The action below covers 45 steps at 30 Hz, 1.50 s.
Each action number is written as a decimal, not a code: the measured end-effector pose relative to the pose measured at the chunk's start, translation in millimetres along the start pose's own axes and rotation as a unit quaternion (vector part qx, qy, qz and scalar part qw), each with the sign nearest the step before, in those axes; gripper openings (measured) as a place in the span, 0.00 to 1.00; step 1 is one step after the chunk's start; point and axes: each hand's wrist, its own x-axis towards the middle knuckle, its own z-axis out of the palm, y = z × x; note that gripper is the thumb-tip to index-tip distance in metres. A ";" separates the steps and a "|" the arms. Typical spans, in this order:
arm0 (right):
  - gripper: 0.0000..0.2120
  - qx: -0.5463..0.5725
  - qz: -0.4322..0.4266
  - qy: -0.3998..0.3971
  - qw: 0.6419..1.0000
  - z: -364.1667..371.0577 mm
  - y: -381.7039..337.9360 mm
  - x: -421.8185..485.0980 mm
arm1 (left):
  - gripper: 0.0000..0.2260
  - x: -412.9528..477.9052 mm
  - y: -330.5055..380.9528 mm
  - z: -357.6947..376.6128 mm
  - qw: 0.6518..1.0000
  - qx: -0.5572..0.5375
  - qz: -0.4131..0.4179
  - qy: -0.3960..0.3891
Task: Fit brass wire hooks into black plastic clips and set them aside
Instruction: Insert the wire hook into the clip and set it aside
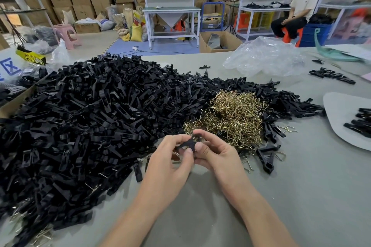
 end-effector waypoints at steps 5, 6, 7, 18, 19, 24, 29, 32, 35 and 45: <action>0.10 0.034 -0.012 0.006 0.999 -2.2 0.3 0.0 | 0.11 -0.4 4.2 -0.3 0.999 -0.023 0.019 -0.017; 0.11 0.048 -0.013 0.014 0.999 -2.5 -0.5 0.8 | 0.12 -0.5 4.0 -0.7 1.000 -0.022 0.014 -0.012; 0.13 0.061 -0.015 0.026 0.998 -3.2 -1.4 1.6 | 0.11 -0.1 2.6 -1.7 1.000 -0.009 0.007 -0.002; 0.13 0.144 0.011 0.122 0.982 -16.3 -7.6 5.5 | 0.15 2.6 -11.8 4.2 0.917 0.387 0.055 -0.081; 0.12 0.139 0.013 0.120 0.983 -16.3 -7.3 5.5 | 0.13 3.0 -11.5 5.5 0.918 0.387 0.059 -0.070; 0.12 0.134 0.025 0.119 0.984 -15.5 -7.7 5.8 | 0.04 3.2 -11.0 6.0 0.922 0.379 0.078 -0.011; 0.16 0.131 0.035 0.109 0.985 -13.6 -11.2 3.9 | 0.01 4.7 -9.5 0.2 0.950 0.311 0.037 0.003; 0.15 0.139 0.046 0.093 0.985 -13.3 -12.8 1.4 | 0.03 4.4 -9.1 -2.0 0.986 0.156 -0.051 0.035; 0.12 0.144 0.054 0.074 0.985 -11.2 -13.8 0.0 | 0.03 6.6 -6.5 -5.3 0.992 0.046 -0.092 0.075; 0.11 0.181 0.101 -0.011 0.978 -4.0 -12.5 -1.4 | 0.07 10.0 7.3 -4.7 0.968 -0.191 -0.161 0.026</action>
